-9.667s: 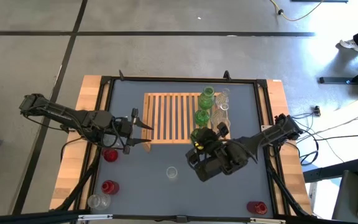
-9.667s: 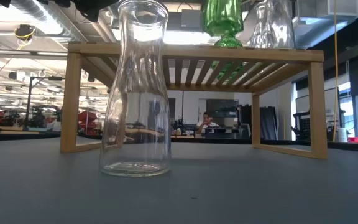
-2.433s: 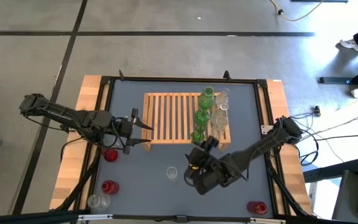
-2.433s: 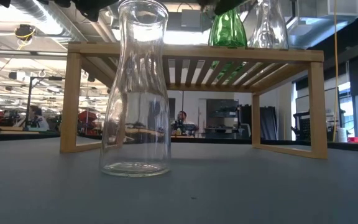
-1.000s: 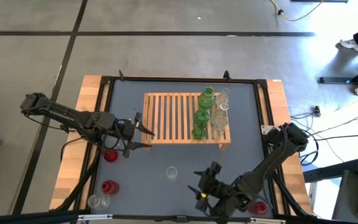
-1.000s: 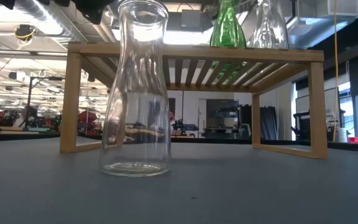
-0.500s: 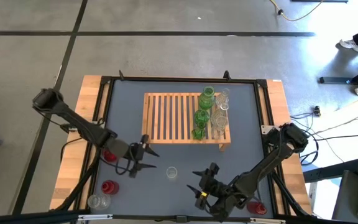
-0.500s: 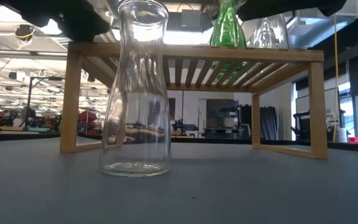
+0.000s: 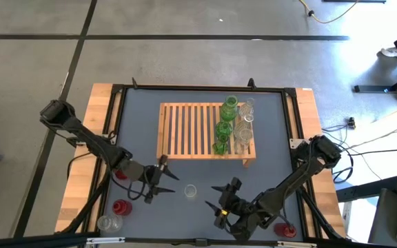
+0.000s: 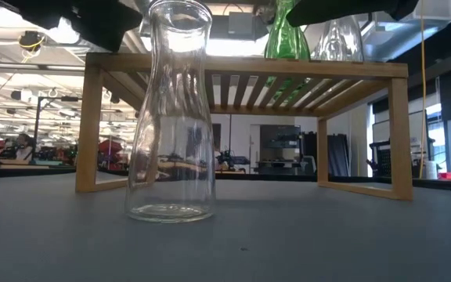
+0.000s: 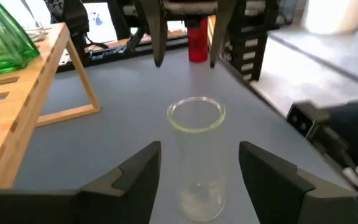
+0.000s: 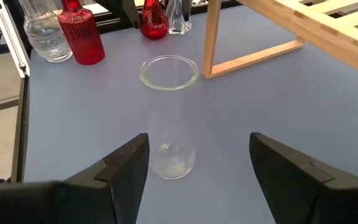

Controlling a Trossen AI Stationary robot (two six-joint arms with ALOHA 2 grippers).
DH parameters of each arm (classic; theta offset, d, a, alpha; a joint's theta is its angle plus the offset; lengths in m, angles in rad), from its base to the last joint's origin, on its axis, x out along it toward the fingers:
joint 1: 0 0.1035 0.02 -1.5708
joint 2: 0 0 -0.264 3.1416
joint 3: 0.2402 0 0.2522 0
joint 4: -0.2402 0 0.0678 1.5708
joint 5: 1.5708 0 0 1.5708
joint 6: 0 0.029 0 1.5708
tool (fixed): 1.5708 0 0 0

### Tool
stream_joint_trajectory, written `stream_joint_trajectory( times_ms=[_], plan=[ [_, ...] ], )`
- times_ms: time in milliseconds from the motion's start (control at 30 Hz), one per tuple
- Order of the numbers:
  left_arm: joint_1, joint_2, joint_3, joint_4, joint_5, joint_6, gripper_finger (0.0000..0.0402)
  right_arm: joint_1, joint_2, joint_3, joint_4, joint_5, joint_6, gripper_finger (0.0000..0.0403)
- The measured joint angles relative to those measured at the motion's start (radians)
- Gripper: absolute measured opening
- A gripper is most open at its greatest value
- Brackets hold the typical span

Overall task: Sort vases onto shelf
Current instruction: Put the transparent bottle on the shelf

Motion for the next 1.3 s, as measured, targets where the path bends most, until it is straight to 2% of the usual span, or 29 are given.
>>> stream_joint_trajectory(
  times_ms=[500, 633, 733, 1000, 1100, 1300],
  plan=[
    [-0.040, 0.000, 0.043, -0.003, 0.035, 0.072, 0.0211, 0.002, 0.000, 0.000, -0.002, -0.001, -0.004, 0.0264],
    [-0.042, 0.000, 0.043, -0.002, 0.079, 0.074, 0.0214, 0.002, 0.000, 0.000, -0.002, -0.001, -0.005, 0.0264],
    [-0.043, 0.000, 0.043, -0.004, 0.078, 0.046, 0.0235, 0.002, 0.000, 0.000, -0.002, -0.001, -0.005, 0.0264],
    [-0.072, 0.009, 0.044, -0.005, 0.074, 0.022, 0.0320, 0.002, 0.000, 0.000, -0.002, -0.020, -0.005, 0.0264],
    [-0.082, 0.009, 0.044, 0.000, 0.064, 0.019, 0.0332, 0.002, 0.000, 0.000, -0.002, -0.021, -0.005, 0.0264],
    [-0.106, 0.055, 0.048, 0.031, -0.066, -0.119, 0.0328, 0.002, 0.000, 0.000, -0.001, -0.047, -0.004, 0.0264]
  ],
)
